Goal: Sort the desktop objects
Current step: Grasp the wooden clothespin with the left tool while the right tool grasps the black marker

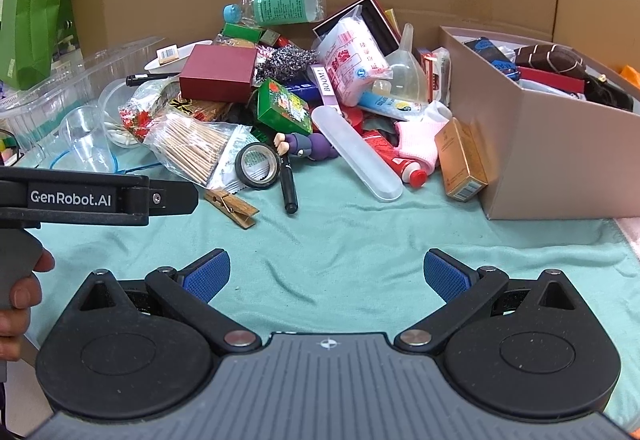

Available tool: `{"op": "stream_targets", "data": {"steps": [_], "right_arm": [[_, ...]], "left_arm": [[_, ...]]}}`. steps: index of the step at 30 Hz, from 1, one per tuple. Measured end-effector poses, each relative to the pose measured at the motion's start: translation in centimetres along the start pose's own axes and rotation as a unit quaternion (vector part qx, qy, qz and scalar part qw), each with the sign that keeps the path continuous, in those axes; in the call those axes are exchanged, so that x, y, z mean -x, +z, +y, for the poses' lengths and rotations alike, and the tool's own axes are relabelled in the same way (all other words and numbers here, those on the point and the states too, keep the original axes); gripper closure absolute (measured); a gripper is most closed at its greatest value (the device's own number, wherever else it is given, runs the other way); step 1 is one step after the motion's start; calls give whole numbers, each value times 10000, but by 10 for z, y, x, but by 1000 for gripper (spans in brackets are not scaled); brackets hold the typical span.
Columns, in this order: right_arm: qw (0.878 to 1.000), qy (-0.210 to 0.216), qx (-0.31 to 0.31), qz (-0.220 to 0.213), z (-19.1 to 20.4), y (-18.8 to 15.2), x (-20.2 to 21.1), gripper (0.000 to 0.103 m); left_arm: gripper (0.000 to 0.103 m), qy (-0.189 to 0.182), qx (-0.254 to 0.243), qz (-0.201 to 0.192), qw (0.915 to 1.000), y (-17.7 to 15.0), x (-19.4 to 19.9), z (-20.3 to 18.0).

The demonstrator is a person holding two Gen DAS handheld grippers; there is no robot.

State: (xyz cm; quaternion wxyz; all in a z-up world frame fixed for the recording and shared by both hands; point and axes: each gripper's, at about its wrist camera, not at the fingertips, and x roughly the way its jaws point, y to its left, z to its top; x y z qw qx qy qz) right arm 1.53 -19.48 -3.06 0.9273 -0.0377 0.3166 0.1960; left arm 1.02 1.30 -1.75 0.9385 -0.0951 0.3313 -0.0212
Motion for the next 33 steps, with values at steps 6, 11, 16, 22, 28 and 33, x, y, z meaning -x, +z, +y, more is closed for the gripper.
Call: {"op": "stream_targets", "data": {"steps": [6, 11, 16, 22, 28, 33], "right_arm": [[10000, -10, -25, 91, -2, -3, -6, 1], [9999, -4, -32, 156, -2, -3, -11, 1], [9998, 32, -9, 215, -1, -3, -17, 1], [9998, -168, 11, -72, -5, -1, -19, 1], [9994, 6, -139, -317, -13, 8, -24, 7], [9997, 82, 104, -217, -7, 9, -39, 21]], "left_arm": [[0, 24, 78, 75, 9999, -1, -6, 3], [0, 33, 111, 128, 9999, -2, -10, 5], [0, 43, 188, 152, 9997, -1, -15, 8], [0, -167, 599, 159, 9979, 1, -24, 16], [9, -343, 988, 196, 9943, 3, -38, 17], [20, -311, 928, 125, 9951, 6, -48, 10]]}}
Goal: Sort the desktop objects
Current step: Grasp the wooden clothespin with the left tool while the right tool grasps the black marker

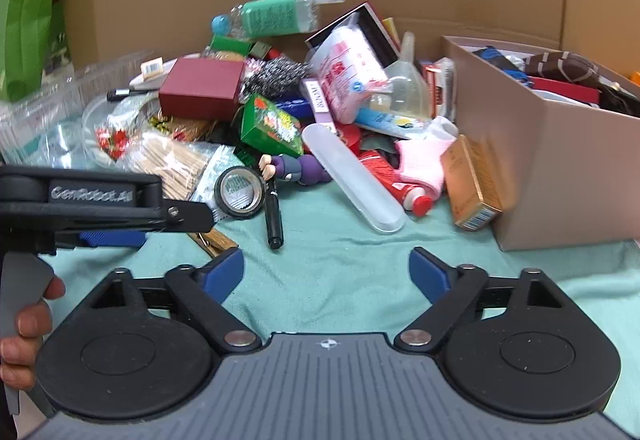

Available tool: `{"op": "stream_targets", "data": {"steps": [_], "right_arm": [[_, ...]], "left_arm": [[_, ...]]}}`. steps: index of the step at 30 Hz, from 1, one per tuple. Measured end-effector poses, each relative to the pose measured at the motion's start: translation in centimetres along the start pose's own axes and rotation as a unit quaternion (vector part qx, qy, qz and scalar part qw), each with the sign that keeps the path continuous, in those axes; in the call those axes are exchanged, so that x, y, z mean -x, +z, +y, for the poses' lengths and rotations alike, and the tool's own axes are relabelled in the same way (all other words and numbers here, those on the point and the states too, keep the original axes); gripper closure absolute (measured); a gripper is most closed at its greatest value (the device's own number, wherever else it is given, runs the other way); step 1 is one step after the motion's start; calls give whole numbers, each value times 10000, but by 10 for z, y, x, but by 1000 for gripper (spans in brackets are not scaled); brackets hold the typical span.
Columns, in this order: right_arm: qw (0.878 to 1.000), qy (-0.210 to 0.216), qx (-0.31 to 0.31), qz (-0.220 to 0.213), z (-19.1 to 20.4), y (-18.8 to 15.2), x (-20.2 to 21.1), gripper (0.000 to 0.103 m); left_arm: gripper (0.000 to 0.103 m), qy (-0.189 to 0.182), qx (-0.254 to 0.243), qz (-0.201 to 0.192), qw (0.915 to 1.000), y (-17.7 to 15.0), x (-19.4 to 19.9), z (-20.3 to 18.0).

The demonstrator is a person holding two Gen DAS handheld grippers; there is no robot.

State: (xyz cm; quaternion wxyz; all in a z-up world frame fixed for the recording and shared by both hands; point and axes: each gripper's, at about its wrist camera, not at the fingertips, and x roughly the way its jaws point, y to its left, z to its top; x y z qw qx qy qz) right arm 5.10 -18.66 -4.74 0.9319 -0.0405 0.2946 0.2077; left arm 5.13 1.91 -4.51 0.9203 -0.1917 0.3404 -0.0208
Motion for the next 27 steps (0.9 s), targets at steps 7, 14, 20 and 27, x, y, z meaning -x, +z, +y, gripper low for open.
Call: {"op": "stream_targets", "data": {"steps": [7, 14, 20, 27], "right_arm": [[9997, 190, 112, 91, 5, 5, -16, 42], [9988, 307, 371, 51, 13, 14, -30, 58], [9977, 555, 331, 216, 16, 15, -45, 80], [9972, 583, 406, 248, 15, 7, -28, 92]], "left_arm": [[35, -11, -90, 21, 10000, 3, -6, -1], [38, 75, -321, -46, 9994, 1, -9, -6], [80, 92, -485, -63, 9988, 1, -11, -5], [80, -155, -611, 94, 9980, -6, 3, -3]]}}
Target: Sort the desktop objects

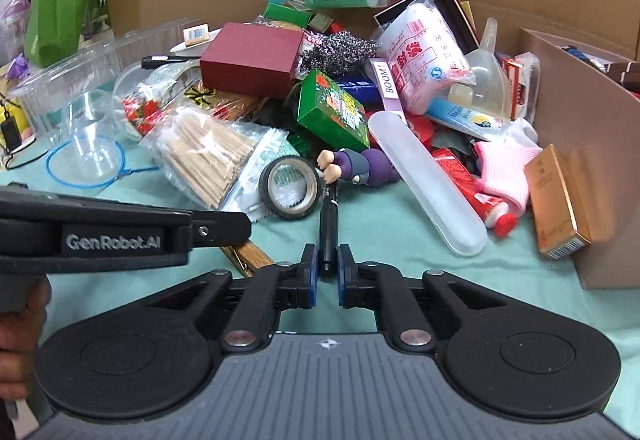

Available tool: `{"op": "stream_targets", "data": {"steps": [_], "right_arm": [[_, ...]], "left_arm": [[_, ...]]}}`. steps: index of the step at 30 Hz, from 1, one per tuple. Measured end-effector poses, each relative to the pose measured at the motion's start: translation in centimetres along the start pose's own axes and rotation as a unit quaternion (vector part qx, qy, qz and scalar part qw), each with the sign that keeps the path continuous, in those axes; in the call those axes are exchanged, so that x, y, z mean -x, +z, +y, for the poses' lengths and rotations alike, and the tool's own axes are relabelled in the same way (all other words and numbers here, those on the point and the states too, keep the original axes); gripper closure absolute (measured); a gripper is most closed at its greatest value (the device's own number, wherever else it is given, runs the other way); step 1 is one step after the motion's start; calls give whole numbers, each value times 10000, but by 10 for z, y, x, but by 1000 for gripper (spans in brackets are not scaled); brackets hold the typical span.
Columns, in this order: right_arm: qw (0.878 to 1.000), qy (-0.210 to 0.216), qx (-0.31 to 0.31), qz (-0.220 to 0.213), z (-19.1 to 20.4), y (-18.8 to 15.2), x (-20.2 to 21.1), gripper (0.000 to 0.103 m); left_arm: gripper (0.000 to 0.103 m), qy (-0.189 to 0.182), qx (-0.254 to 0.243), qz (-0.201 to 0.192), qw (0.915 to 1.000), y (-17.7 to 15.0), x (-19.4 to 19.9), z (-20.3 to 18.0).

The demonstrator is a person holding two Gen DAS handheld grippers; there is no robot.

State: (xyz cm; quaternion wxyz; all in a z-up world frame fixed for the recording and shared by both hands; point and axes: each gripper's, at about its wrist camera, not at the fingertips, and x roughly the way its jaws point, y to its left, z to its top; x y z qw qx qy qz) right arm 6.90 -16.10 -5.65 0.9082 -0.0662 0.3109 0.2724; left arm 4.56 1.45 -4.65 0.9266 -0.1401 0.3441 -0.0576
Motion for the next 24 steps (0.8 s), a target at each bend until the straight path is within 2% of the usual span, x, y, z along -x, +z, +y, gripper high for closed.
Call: {"op": "stream_targets", "data": {"steps": [5, 9, 11, 12, 14, 17, 19, 24], "right_arm": [[9999, 126, 44, 63, 6, -15, 22, 91], [9992, 378, 43, 83, 12, -25, 41, 90], [9990, 429, 71, 66, 14, -29, 48, 90], [9988, 475, 39, 62, 13, -30, 51, 90], [9987, 513, -46, 58, 10, -33, 55, 90], [9993, 327, -184, 60, 2, -37, 59, 92], [9993, 187, -315, 45, -6, -40, 62, 92], [9991, 13, -419, 54, -17, -46, 70, 92]], "left_arm": [[82, -188, 88, 182, 9996, -10, 14, 1], [79, -246, 90, 260, 9993, -19, 26, 2], [71, -266, 21, 289, 9992, -24, 33, 1], [63, -266, -3, 307, 9992, -26, 36, 0], [63, -294, -78, 354, 9989, -29, 42, 0], [53, -373, -166, 365, 9985, -33, 47, -1], [37, -407, -220, 333, 9984, -31, 48, -1], [24, -488, -765, 188, 9957, -24, 43, -15]]}}
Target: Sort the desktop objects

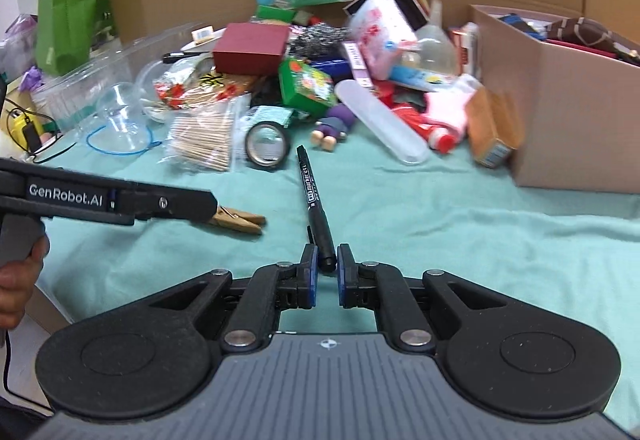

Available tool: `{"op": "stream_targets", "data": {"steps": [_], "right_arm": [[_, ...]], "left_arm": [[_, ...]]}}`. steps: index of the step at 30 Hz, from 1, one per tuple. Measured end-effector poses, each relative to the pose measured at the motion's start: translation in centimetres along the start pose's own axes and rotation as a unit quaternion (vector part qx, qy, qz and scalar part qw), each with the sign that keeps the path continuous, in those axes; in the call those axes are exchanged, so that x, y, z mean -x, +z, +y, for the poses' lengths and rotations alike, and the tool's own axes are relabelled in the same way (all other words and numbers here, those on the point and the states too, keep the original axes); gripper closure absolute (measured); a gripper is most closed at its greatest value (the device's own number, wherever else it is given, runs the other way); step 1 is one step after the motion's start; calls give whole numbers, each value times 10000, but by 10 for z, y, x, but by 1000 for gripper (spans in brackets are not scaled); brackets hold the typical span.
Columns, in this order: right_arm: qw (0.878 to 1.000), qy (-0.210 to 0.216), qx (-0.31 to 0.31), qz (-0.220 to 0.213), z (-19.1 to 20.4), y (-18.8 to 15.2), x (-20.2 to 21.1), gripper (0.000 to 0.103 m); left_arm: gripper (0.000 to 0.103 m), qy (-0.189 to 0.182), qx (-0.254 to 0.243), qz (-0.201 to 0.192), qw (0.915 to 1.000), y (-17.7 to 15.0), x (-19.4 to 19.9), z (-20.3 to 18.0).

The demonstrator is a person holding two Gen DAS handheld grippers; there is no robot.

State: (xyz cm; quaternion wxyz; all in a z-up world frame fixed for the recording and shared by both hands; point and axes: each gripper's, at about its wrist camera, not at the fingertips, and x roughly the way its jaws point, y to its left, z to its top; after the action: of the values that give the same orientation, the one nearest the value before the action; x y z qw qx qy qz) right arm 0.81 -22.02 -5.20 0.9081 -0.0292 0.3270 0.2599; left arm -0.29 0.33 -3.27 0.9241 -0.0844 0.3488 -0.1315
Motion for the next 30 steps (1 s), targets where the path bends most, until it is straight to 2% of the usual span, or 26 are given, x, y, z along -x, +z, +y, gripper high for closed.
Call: {"op": "stream_targets", "data": {"steps": [3, 4, 5, 7, 8, 10, 11, 13, 16, 17, 18, 19, 26, 27, 28, 29, 30], "right_arm": [[10000, -19, -40, 5, -2, 0, 0, 91], [10000, -74, -27, -26, -1, 1, -1, 88], [9999, -125, 2, -50, -1, 3, -2, 79], [9998, -185, 62, -105, 0, 6, -5, 70], [9997, -162, 99, -128, 1, 7, -7, 69], [9997, -114, 158, -135, 2, 10, -11, 69], [9997, -111, 177, -122, 3, 11, -13, 69], [9996, -139, 207, -91, 4, 11, -17, 69], [9997, -179, 171, -56, 4, 11, -18, 65], [9997, -194, 168, -64, 3, 11, -18, 64], [9996, -227, 170, -75, 2, 11, -17, 64], [9995, -264, 175, -86, 1, 12, -16, 64], [9992, -338, 175, -92, -6, 12, -15, 66], [9992, -356, 183, -78, -6, 12, -15, 66], [9992, -350, 190, -39, -7, 11, -16, 68], [9993, -311, 193, 11, -7, 10, -17, 76], [9994, -256, 217, 49, -7, 9, -17, 79]], "left_arm": [[22, -277, -255, 113, 9992, 2, -9, -6], [22, -386, -353, 168, 9985, 2, -11, -7], [22, -452, -468, 233, 9976, 1, -14, -9], [26, -485, -701, 288, 9959, -2, -17, -11], [31, -465, -818, 273, 9952, -3, -17, -12], [73, -430, -860, 381, 9946, -3, -20, -10], [81, -370, -821, 361, 9953, -3, -21, -8], [85, -375, -682, 409, 9961, 0, -22, -5], [85, -304, -458, 499, 9972, 4, -23, -5], [81, -343, -420, 526, 9971, 5, -23, -7], [63, -463, -375, 565, 9966, 5, -24, -7], [59, -564, -335, 588, 9961, 4, -26, -8], [58, -557, -541, 529, 9956, 6, -39, -26], [67, -524, -571, 509, 9957, 6, -41, -27], [87, -452, -608, 495, 9959, 7, -42, -29], [90, -429, -619, 488, 9960, 7, -43, -29], [97, -406, -562, 493, 9964, 8, -43, -26]]}}
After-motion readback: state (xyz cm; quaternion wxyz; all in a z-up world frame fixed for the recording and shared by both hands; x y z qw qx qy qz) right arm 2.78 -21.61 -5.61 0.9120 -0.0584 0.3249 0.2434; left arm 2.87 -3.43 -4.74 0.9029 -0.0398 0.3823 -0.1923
